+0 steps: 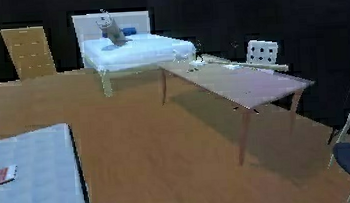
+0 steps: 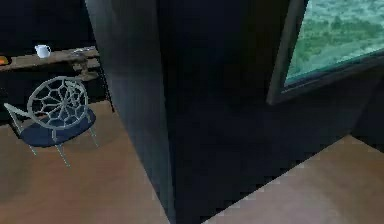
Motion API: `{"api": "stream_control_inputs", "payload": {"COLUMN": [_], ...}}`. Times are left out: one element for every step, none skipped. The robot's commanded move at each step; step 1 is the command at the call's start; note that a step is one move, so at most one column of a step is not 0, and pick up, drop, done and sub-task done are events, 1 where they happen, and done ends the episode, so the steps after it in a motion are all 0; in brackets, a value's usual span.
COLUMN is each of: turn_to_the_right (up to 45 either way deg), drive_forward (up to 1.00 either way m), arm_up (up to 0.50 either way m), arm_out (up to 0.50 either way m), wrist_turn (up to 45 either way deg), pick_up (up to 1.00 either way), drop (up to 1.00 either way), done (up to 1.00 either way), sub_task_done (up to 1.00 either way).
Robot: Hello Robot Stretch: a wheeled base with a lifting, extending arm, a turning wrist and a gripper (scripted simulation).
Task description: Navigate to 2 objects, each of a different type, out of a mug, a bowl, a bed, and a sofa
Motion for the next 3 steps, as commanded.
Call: {"api": "stream_control_inputs", "payload": {"turn_to_the_right": [33.0, 0.0, 6.0], "drive_forward": [0.0, 1.0, 0.0], "arm_up": [0.0, 0.0, 0.0], "arm_out": [0.0, 0.0, 0.0], "wrist_turn": [0.0, 0.0, 0.0], "pick_up": [0.0, 0.0, 0.0], "drop": [0.0, 0.0, 0.0], "done": [0.0, 0.0, 0.0], "sub_task_done": [0.0, 0.0, 0.0]}}
